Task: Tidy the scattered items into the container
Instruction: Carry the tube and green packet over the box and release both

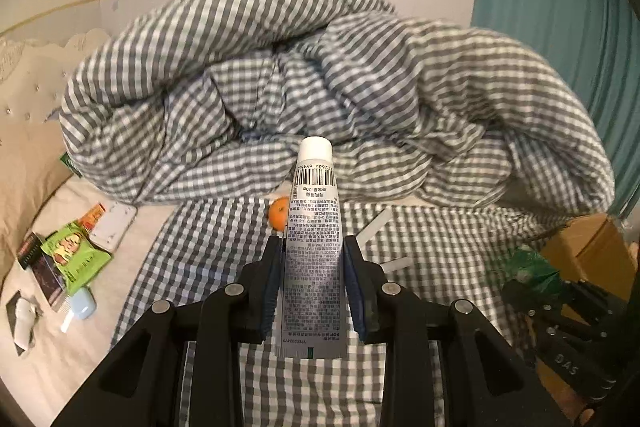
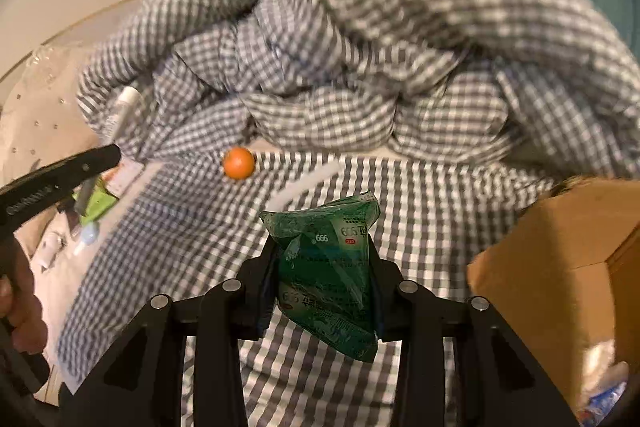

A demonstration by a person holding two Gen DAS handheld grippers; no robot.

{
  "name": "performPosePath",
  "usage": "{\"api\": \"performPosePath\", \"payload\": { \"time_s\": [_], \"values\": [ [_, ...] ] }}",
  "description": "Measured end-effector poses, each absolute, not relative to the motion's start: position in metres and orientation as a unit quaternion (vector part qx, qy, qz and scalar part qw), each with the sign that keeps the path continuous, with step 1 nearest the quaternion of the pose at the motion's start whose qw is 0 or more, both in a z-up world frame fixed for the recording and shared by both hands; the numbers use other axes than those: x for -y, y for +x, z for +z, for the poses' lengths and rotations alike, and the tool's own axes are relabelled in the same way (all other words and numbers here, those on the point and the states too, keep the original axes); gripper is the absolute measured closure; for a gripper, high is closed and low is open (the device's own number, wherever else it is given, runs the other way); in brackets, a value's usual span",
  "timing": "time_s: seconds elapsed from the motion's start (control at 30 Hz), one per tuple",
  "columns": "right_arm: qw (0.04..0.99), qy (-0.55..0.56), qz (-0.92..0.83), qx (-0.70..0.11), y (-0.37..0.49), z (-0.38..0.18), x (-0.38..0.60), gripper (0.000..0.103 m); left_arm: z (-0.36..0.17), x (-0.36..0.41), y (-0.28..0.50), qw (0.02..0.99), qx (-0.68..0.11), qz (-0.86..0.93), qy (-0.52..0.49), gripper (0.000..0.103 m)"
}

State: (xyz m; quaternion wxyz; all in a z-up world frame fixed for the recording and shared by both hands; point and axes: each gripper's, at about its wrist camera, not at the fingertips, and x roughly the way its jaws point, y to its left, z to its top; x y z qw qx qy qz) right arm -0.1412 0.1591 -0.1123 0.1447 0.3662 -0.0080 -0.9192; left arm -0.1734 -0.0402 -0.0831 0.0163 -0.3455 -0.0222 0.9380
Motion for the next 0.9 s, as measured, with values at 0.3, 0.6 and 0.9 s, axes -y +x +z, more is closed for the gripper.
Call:
{"api": "performPosePath", "payload": {
  "time_s": [0.3,0.6,0.9],
  "values": [
    [0.136,0.306,-0.942,0.003,-0.086,-0.045,-0.180,0.066,-0.033,0.027,-0.121,0.025,0.025,0.951,-0.306,0.073],
    [0.126,0.247,-0.961,-0.006,-0.026,0.012,-0.194,0.066,0.006,0.014,-0.071,0.025,0.019,0.963,-0.267,0.073],
    [0.110,0.196,-0.974,-0.004,0.028,0.051,-0.219,0.066,0.030,0.000,-0.029,0.033,0.025,0.970,-0.240,0.073]
  ]
}}
